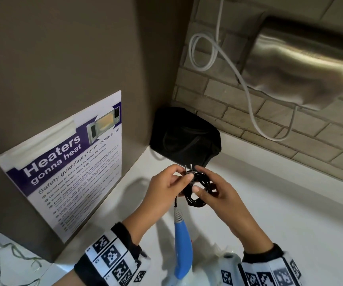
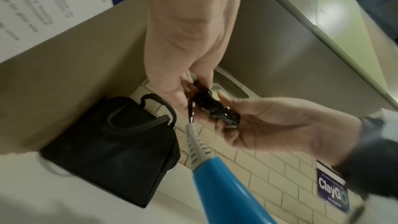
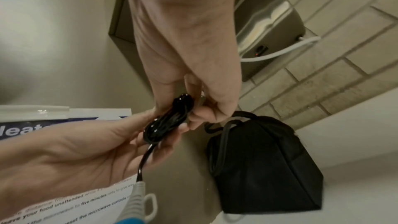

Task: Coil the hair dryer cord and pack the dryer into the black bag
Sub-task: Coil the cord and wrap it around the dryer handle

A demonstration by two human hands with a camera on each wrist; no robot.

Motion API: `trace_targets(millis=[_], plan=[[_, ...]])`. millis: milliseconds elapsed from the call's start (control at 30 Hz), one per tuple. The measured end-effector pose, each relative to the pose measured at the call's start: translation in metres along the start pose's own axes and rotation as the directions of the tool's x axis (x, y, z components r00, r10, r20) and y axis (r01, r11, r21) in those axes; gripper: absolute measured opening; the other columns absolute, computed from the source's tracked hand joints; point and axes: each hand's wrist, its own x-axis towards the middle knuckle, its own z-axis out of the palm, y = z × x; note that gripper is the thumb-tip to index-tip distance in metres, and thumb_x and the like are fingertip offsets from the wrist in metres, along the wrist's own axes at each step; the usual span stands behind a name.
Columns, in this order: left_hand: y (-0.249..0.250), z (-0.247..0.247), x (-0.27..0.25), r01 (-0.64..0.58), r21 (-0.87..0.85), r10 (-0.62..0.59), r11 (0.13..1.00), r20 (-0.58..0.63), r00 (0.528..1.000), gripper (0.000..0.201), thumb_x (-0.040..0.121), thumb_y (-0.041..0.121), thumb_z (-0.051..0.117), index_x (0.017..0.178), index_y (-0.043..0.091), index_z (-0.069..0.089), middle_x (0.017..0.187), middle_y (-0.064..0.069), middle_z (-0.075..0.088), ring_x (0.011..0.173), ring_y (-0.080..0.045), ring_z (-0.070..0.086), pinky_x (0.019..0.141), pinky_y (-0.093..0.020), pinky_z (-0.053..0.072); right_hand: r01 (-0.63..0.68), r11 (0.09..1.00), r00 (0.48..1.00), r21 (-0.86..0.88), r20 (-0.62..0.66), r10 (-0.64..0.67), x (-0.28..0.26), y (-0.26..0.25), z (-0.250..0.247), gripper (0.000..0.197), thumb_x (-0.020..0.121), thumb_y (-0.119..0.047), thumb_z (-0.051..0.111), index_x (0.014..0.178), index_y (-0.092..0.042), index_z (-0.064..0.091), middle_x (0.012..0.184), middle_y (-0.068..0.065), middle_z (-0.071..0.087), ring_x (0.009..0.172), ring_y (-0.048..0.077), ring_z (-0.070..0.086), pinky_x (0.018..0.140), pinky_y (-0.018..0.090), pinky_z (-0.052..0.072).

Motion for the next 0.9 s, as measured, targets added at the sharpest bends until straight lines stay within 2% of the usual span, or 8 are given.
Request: trace_targets(millis=[67, 133, 267, 400, 533, 667, 767, 900], plan=[[0.003, 0.003, -0.002, -0.013, 0.056, 0.013, 0.998, 0.015, 1.000, 0.015, 0.093, 0.027, 0.057, 0.091, 0.012, 0.054, 0.078, -0.010, 0.074, 0.070, -0.013, 0.072, 0.062, -0.017, 0.054, 0.049, 0.998, 0.998, -0.042, -0.040, -0.051, 0.005, -0.004, -0.001, 0.034, 0.087, -0.028, 0.065, 0.119, -0.037, 0.060, 0.112, -0.010, 0.065, 0.103, 0.006, 0.059, 0.090, 0.030, 0.050], [0.006, 0.006, -0.004, -0.011, -0.010, 0.012, 1.000, 0.011, 1.000, 0.018, 0.095, 0.027, 0.054, 0.089, 0.011, 0.050, 0.080, -0.013, 0.073, 0.072, -0.023, 0.074, 0.068, -0.032, 0.060, 0.108, 0.993, 0.990, -0.046, -0.083, -0.112, 0.008, -0.003, -0.001, 0.022, 0.090, -0.025, 0.062, 0.111, -0.031, 0.065, 0.104, -0.008, 0.068, 0.098, 0.011, 0.062, 0.086, 0.034, 0.051], [0.009, 0.005, 0.000, 0.066, -0.155, -0.073, 0.986, -0.041, 0.997, 0.019, 0.097, 0.029, 0.049, 0.091, 0.011, 0.050, 0.095, -0.020, 0.071, 0.076, -0.033, 0.074, 0.076, -0.049, 0.060, 0.149, 0.987, 0.976, 0.060, -0.170, -0.137, 0.002, 0.002, 0.006, 0.019, 0.093, -0.021, 0.057, 0.108, -0.026, 0.066, 0.093, -0.003, 0.070, 0.077, 0.011, 0.063, 0.063, 0.025, 0.049], [0.013, 0.005, 0.002, 0.171, -0.284, -0.188, 0.944, -0.034, 0.982, 0.022, 0.099, 0.028, 0.047, 0.100, 0.006, 0.050, 0.097, -0.019, 0.070, 0.077, -0.034, 0.074, 0.074, -0.042, 0.061, 0.104, 0.971, 0.975, 0.216, -0.215, -0.057, -0.006, 0.009, 0.010, 0.020, 0.093, -0.018, 0.055, 0.109, -0.022, 0.067, 0.075, -0.001, 0.067, 0.064, 0.013, 0.055, 0.056, 0.023, 0.046], [0.007, 0.000, 0.005, 0.175, -0.216, -0.182, 0.961, -0.012, 0.983, 0.023, 0.097, 0.027, 0.051, 0.100, 0.005, 0.049, 0.097, -0.024, 0.071, 0.081, -0.031, 0.074, 0.079, -0.043, 0.060, -0.007, 0.974, 0.997, 0.227, -0.070, 0.023, -0.007, 0.012, 0.004, 0.024, 0.095, -0.021, 0.052, 0.113, -0.024, 0.068, 0.077, -0.001, 0.067, 0.072, 0.008, 0.058, 0.063, 0.022, 0.048], [0.000, 0.001, 0.006, 0.187, -0.188, -0.195, 0.964, -0.025, 0.980, 0.025, 0.098, 0.027, 0.049, 0.098, 0.003, 0.047, 0.091, -0.023, 0.072, 0.080, -0.033, 0.074, 0.076, -0.043, 0.060, -0.029, 0.986, 0.999, 0.165, -0.012, 0.032, -0.009, 0.007, -0.004, 0.025, 0.095, -0.022, 0.051, 0.086, -0.016, 0.073, 0.067, -0.010, 0.066, 0.060, -0.004, 0.052, 0.060, 0.006, 0.039], [0.000, 0.003, 0.011, 0.242, -0.332, -0.262, 0.912, -0.019, 0.965, 0.026, 0.100, 0.028, 0.045, 0.092, 0.003, 0.048, 0.089, -0.023, 0.073, 0.079, -0.032, 0.074, 0.071, -0.034, 0.061, -0.004, 0.973, 0.999, 0.231, -0.048, 0.016, -0.012, 0.005, -0.009, 0.022, 0.094, -0.016, 0.054, 0.089, -0.009, 0.074, 0.072, -0.004, 0.070, 0.060, -0.001, 0.053, 0.059, 0.008, 0.039], [-0.004, 0.005, 0.018, 0.285, -0.311, -0.282, 0.907, 0.055, 0.958, 0.026, 0.098, 0.030, 0.048, 0.096, 0.005, 0.053, 0.089, -0.020, 0.074, 0.084, -0.033, 0.073, 0.081, -0.040, 0.059, -0.056, 0.939, 0.994, 0.339, -0.072, 0.085, -0.014, 0.013, -0.013, 0.019, 0.093, -0.013, 0.056, 0.094, -0.008, 0.074, 0.077, -0.001, 0.072, 0.068, 0.007, 0.058, 0.065, 0.017, 0.045]])
